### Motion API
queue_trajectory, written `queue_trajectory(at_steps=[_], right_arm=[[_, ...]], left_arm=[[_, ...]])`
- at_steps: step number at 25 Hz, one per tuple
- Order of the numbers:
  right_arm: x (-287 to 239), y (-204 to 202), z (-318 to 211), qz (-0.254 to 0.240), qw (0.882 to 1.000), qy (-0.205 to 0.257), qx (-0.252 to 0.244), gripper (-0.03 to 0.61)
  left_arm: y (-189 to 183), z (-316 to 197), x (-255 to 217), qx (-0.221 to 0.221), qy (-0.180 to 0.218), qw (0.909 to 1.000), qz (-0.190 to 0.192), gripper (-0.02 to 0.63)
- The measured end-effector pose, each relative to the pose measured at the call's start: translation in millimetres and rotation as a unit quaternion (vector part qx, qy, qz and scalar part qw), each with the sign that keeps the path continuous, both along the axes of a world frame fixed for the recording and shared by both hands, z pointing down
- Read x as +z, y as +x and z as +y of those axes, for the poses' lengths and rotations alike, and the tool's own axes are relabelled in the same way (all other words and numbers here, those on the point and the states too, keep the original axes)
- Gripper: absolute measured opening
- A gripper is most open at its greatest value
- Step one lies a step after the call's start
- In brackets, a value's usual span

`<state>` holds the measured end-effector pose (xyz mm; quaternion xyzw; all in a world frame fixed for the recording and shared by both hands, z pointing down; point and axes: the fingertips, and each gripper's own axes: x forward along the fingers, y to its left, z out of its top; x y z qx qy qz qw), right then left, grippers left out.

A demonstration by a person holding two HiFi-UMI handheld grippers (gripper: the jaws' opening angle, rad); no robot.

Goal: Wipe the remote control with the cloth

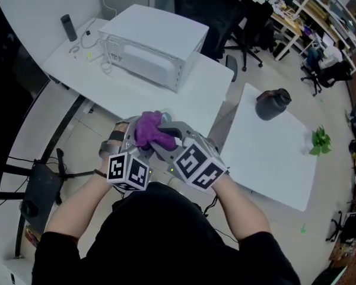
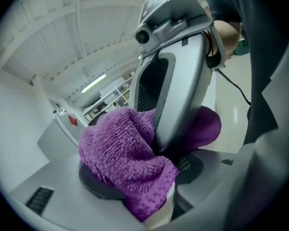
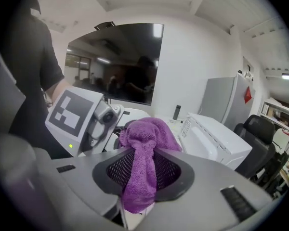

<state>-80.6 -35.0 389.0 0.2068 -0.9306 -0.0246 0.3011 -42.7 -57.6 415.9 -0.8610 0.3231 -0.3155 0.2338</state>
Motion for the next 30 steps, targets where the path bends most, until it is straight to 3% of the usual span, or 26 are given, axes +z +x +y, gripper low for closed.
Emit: queue_trajectory(at_steps=[6,11,13,14,15,16,17,19,22,23,24,25,26,27,28,30], right_arm=[[6,42,-31,0.032,0.996,0.031,0.083,0.118],[-13,64,-48,-0.004,0.991,0.052,0.122,0.117],[-38,69,-49,-0.067,0.986,0.069,0.134,0.118],[-53,74,-50,-0.115,0.98,0.077,0.143,0.118],[-67,80,-51,-0.168,0.97,0.082,0.155,0.118],[-77,88,-53,-0.221,0.957,0.082,0.169,0.118],[-82,95,-54,-0.264,0.944,0.075,0.182,0.118],[-79,99,-53,-0.315,0.928,0.048,0.195,0.118],[-55,79,-41,-0.321,0.93,0.0,0.177,0.118],[-46,68,-36,-0.314,0.935,-0.011,0.164,0.118],[-39,57,-31,-0.306,0.94,-0.021,0.149,0.118],[-32,47,-26,-0.299,0.944,-0.03,0.135,0.118],[-28,39,-23,-0.293,0.947,-0.037,0.124,0.118],[-25,33,-21,-0.288,0.949,-0.042,0.117,0.118],[-23,30,-21,-0.285,0.951,-0.045,0.115,0.118],[-24,32,-25,-0.284,0.95,-0.042,0.121,0.118]], left_arm=[[2,11,-5,0.007,0.007,0.9999,0.01,0.256],[4,11,-8,0.003,-0.004,0.9994,0.033,0.256],[1,7,-6,-0.006,-0.046,0.9952,0.086,0.256],[-3,2,-6,-0.012,-0.083,0.9873,0.134,0.256],[-9,-5,-8,-0.021,-0.129,0.9708,0.201,0.256],[-16,-13,-12,-0.036,-0.18,0.9416,0.283,0.256],[-25,-21,-18,-0.05,-0.229,0.8992,0.369,0.256],[-39,-34,-32,-0.065,-0.306,0.7949,0.52,0.256],[-53,-46,-44,-0.051,-0.372,0.6465,0.664,0.256],[-54,-48,-46,-0.04,-0.388,0.6011,0.697,0.256],[-54,-49,-48,-0.029,-0.4,0.5631,0.723,0.256],[-53,-49,-50,-0.018,-0.409,0.5356,0.739,0.256],[-51,-47,-51,-0.007,-0.416,0.5171,0.748,0.256],[-49,-45,-52,0.003,-0.424,0.5049,0.752,0.256],[-46,-42,-51,0.012,-0.433,0.4974,0.752,0.256],[-40,-36,-49,0.025,-0.451,0.4918,0.744,0.256]])
